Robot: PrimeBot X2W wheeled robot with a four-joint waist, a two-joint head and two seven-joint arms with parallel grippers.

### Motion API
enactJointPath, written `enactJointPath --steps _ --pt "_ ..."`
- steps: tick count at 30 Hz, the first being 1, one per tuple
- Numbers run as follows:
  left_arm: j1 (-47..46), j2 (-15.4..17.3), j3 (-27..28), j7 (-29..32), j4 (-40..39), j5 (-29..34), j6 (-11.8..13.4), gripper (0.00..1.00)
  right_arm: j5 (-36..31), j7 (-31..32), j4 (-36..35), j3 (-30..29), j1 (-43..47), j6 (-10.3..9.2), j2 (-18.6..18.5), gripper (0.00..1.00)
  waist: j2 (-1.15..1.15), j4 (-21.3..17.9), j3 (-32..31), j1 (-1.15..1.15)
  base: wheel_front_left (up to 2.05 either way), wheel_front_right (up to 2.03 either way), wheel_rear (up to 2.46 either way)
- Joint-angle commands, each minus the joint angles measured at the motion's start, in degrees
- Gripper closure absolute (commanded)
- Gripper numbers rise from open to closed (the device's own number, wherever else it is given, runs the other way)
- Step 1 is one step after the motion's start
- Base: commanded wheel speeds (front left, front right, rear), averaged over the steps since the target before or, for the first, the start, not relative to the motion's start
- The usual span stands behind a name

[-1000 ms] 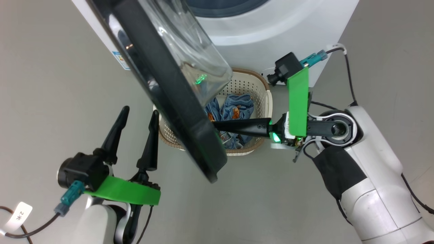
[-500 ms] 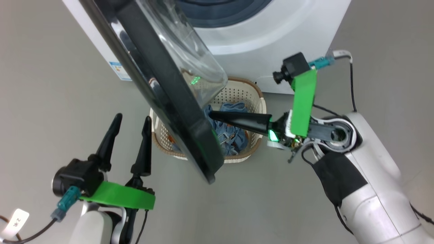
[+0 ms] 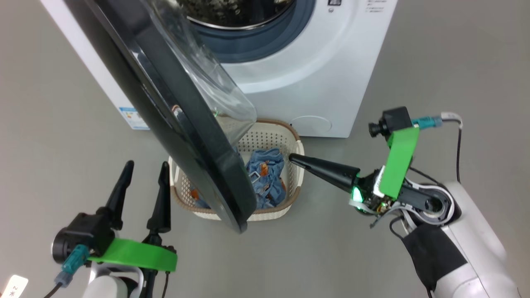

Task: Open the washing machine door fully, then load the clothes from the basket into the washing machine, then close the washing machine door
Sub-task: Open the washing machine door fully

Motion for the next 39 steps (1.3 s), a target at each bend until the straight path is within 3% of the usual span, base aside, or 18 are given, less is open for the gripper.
enactJointPath --steps 1,3,4,5,12,24,39 --pt "0.2 1.1 2.3 -0.4 -1.1 0.9 -0.1 0.0 0.2 -1.2 -2.3 0.1 1.4 0.17 0.4 0.77 0.0 -1.4 -1.4 0.0 0.0 0.0 0.0" --pt "0.7 1.1 2.6 -0.4 -1.1 0.8 -0.1 0.0 0.5 -2.4 -3.0 -0.3 2.9 0.17 0.1 0.57 0.0 -1.7 -1.9 0.0 0.0 0.0 0.0" --pt "1.0 1.1 2.7 -0.4 -1.1 0.8 -0.1 0.0 0.6 -3.4 -3.4 -0.7 3.7 0.17 0.1 0.03 0.0 -2.0 -2.2 0.0 0.0 0.0 0.0" --pt "1.3 1.1 2.8 -0.4 -1.1 0.8 -0.1 0.0 0.9 -4.2 -3.8 -1.0 4.5 0.17 0.3 0.0 0.0 -2.2 -2.3 0.0 0.0 0.0 0.0" --pt "2.5 1.1 3.9 -0.4 -1.0 0.7 -0.1 0.0 -0.3 -12.2 -7.1 -3.2 8.1 0.17 0.6 0.0 0.0 -3.7 -3.3 0.0 0.0 0.0 0.0" --pt "3.1 1.1 4.9 -0.4 -1.0 0.7 -0.1 0.0 -11.1 -25.3 -12.8 -6.2 9.7 0.17 0.0 0.0 0.0 -4.3 -3.5 0.0 0.0 0.0 0.0" --pt "4.3 1.1 5.5 -0.4 -1.0 0.8 -0.2 0.0 -32.6 -44.7 -15.6 -0.1 12.0 0.17 -6.8 0.0 0.0 -5.3 -4.4 0.0 0.0 0.0 0.0"
